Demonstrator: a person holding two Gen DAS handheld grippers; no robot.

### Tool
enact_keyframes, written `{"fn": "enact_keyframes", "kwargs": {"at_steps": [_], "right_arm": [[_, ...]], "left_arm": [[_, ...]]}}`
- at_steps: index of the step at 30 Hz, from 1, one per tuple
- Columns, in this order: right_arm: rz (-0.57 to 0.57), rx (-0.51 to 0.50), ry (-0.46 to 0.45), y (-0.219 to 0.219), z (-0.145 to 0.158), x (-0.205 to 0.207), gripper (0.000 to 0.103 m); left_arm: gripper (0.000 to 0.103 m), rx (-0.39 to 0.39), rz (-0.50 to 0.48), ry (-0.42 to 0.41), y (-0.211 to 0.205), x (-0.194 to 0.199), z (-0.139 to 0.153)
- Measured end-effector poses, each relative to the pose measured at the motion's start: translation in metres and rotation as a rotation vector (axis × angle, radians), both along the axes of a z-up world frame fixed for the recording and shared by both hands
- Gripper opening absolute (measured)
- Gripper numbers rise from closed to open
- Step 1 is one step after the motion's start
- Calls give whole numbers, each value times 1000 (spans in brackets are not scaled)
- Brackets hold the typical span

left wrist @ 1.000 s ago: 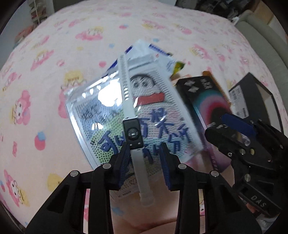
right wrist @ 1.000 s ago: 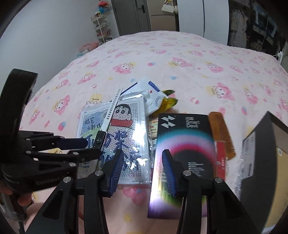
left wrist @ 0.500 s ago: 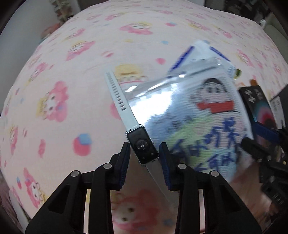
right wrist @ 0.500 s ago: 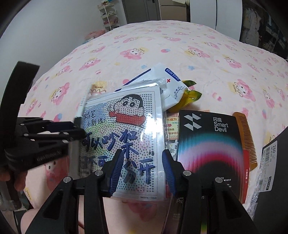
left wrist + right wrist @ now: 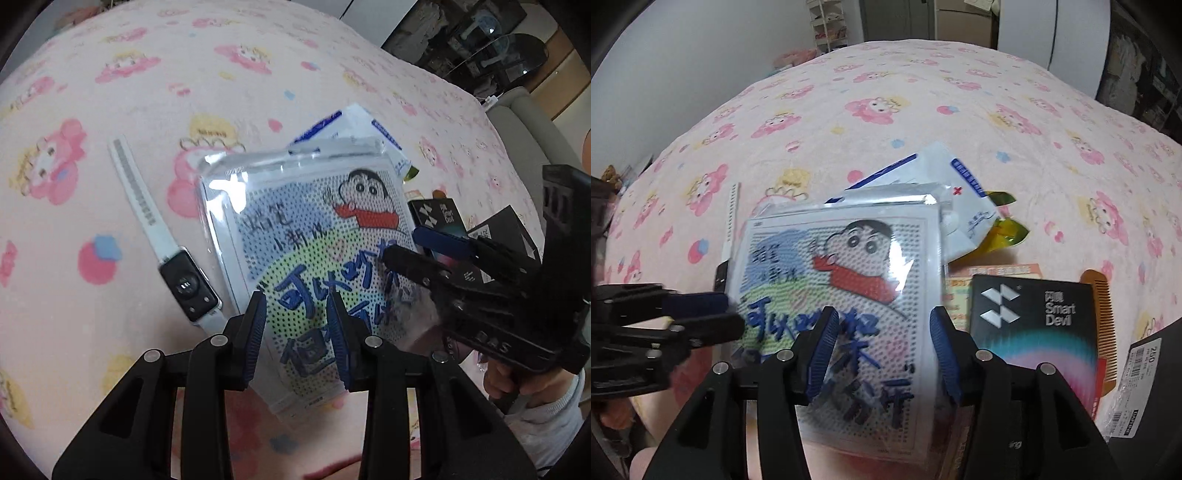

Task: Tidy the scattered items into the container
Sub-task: 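Grasp the Shin-chan bead-art bag with the right gripper and lift it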

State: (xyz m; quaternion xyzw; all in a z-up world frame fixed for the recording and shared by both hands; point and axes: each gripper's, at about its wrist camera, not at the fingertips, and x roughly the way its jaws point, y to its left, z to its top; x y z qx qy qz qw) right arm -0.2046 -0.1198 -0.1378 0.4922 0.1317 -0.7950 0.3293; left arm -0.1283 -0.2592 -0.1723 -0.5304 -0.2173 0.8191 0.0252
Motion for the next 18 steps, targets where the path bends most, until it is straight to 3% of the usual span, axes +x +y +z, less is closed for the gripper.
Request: {"fn": "enact_keyframes", "kwargs": {"at_steps": [2,5,9,18], "right_arm": [[18,-16,-24,0,0,5,47],[17,-6,-20,-2,0,8,47],[4,14,3,-6,-2,6,48],[-10,6,46,-6,3,-14,48]], "left_arm": [[28,-51,14,-29,0,4,-2],[29,-160,70,-88,-9,9,-3],[32,-25,101,-71,-27,15,-6],[33,37,78,80,-22,12,10]]}}
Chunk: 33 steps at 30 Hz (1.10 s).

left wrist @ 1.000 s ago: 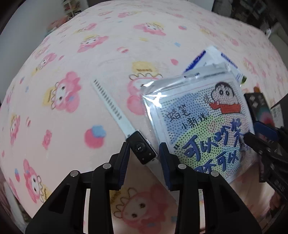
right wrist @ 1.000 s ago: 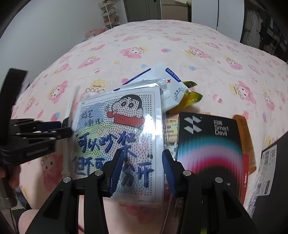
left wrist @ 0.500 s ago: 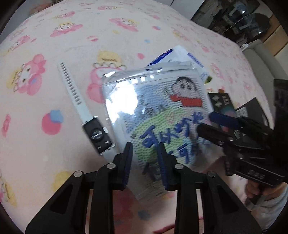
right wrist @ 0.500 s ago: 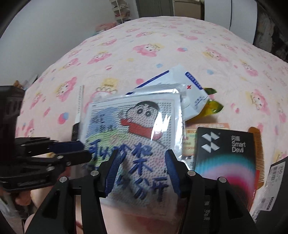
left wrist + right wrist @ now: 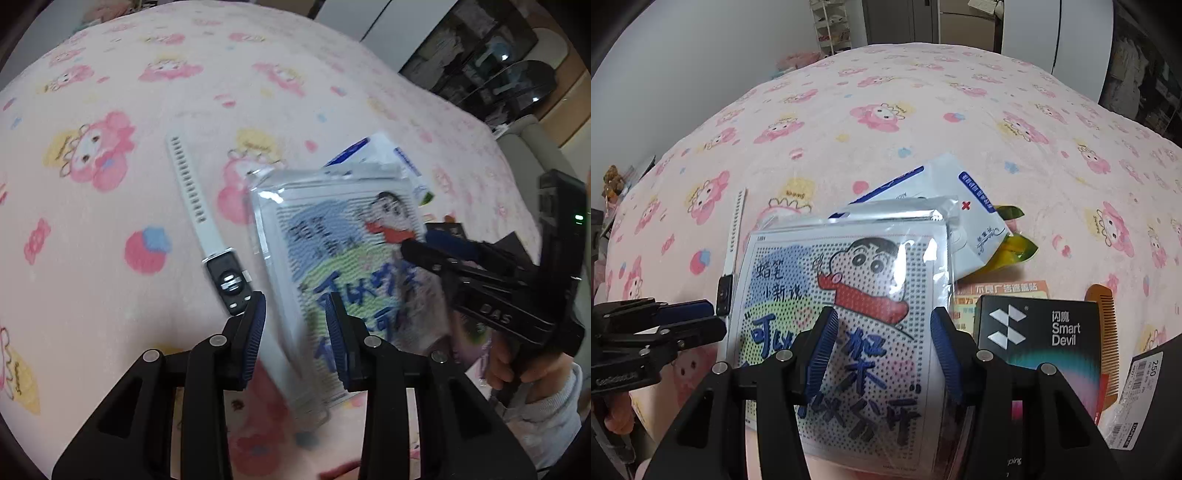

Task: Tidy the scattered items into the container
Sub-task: 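Grasp the Shin-chan bead-art bag with the right gripper and lift it, then carry the bead-art bag with the right gripper over the open black box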

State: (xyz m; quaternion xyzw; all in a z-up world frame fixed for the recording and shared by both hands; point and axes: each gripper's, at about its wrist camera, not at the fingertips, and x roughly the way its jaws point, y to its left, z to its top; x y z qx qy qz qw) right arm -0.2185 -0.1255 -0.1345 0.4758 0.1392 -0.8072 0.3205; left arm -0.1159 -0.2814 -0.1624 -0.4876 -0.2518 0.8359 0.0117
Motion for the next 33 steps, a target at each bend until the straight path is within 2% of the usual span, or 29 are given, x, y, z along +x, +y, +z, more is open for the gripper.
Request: {"fn": "enact_keyframes", "kwargs": {"at_steps": [1,5,9,11,13,17,22,24,28,33], "right_arm": [[6,-1,-3,-1,0,-2,49],[14,3,-19,-2,0,-5,49],[55,-15,-113,10,-2,3,49],[64,-36,-165,18,-5,8,49],[53,-34,-171,26,-5,13,49],[10,-11,-104,32,-2,10,49],[-4,-24,-185,30,-17,-7,49],[5,-44,-215,28,-25,-6,55],[-7,-55,-211,28,-23,0,58],[11,-72,-285,37,-18,21,57]], "left_arm": [[33,12,-9,8,1,-2,0],[33,-1,6,-56,1,-4,-17],[45,49,11,-68,1,1,-27],[46,48,4,-77,2,-3,-30],[47,39,1,-89,4,-7,-33],[47,45,-5,-84,-2,-1,-31],[47,59,-23,-92,-4,-2,-33],[49,67,-27,-98,-6,-3,-35],[55,71,-34,-101,-5,-7,-36],[52,77,-23,-71,-14,2,-23]]}}
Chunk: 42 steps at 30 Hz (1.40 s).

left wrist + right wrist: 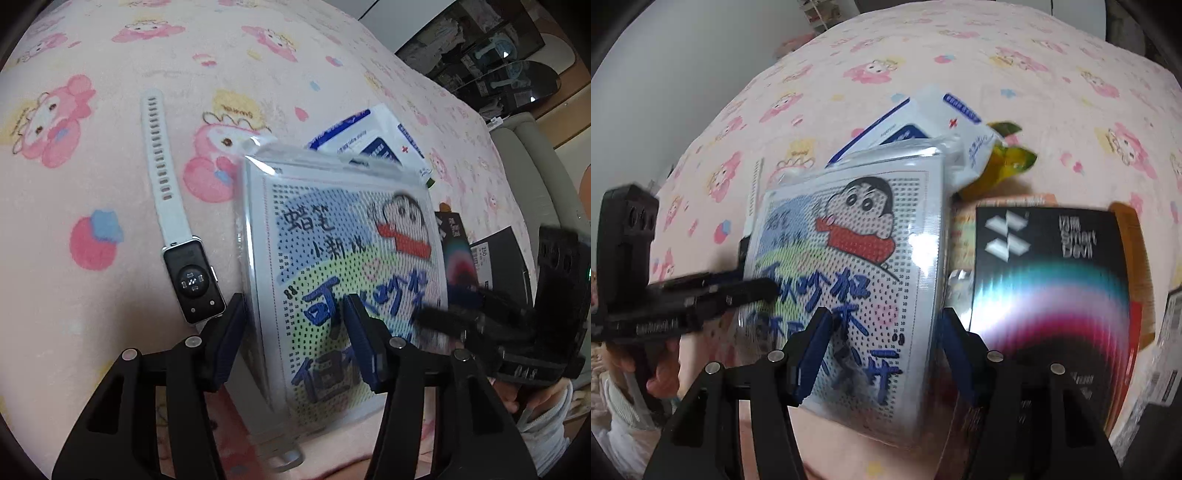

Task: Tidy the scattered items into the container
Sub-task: 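Carry the bead-art bag with the right gripper over the open black box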

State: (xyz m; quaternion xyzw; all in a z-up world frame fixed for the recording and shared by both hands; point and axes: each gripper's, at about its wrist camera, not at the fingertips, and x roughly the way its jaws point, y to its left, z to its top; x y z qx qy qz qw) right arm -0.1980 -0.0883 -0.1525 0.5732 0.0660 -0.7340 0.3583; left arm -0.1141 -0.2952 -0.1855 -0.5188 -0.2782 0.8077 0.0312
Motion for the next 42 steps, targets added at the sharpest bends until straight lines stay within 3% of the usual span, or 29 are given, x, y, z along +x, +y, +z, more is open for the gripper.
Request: {"fn": "enact_keyframes", "kwargs": {"at_steps": [3,6,15,20,27,35,42], "right_arm": [[45,-8,-53,3,-8,19,56],[26,17,-9,2,-13,27,56],[-54,-1,33,-11,-22,27,57],[-79,9,61,-6,-9,35,57],[-110,1,133,6,28,50,56],[-145,-34,214,68,78,72,56],[-195,-67,268,123,111,96,56]], "left_arm": [[43,-49,37,1,-6,7,3],[43,-56,28,-19,-5,9,-3],[63,-15,-9,-60,10,3,-17],[61,-21,-20,-67,15,15,-1],[61,-27,-57,-11,34,31,36],[61,-43,-105,58,69,53,85],[60,-64,-141,112,125,61,119]]}}
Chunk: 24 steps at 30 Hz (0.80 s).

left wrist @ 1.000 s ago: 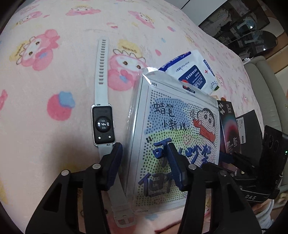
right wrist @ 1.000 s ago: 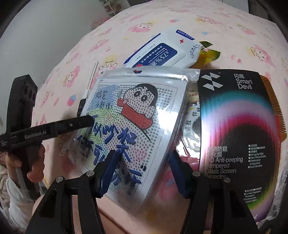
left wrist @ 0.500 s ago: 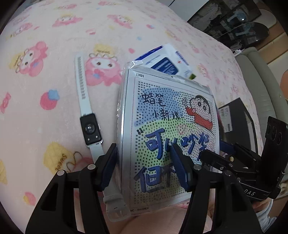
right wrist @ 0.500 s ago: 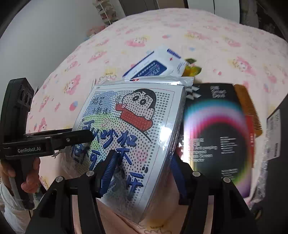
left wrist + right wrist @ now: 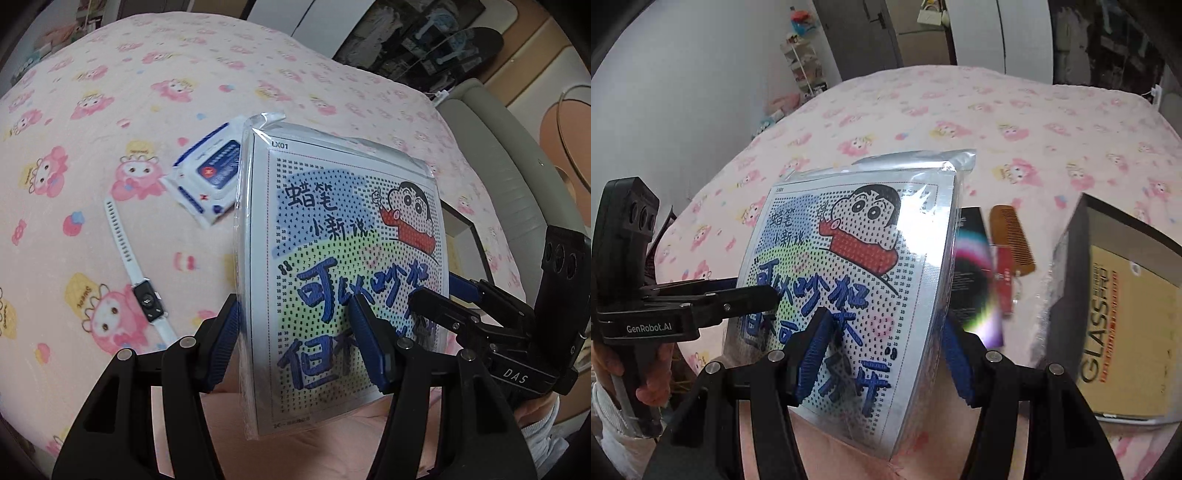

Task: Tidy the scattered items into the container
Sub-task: 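Carry the bead-art bag with the right gripper over the open black box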

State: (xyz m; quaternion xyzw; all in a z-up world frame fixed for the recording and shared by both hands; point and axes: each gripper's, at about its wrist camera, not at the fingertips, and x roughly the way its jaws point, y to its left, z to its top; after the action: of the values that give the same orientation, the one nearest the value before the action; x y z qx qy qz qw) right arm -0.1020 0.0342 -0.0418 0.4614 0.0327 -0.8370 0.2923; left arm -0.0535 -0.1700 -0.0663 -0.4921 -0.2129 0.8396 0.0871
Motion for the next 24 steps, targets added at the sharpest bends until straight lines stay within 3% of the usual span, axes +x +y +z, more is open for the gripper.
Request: {"fn": "enact_keyframes", "kwargs": {"at_steps": [10,24], "right_arm": [[-81,-31,43,78,22,19,56],[-235,-65,80,171,32,-8,56]], "left_arm": [[60,-16,-90,31,78,-1,27],[59,-61,-233,62,179,-58,44]]}}
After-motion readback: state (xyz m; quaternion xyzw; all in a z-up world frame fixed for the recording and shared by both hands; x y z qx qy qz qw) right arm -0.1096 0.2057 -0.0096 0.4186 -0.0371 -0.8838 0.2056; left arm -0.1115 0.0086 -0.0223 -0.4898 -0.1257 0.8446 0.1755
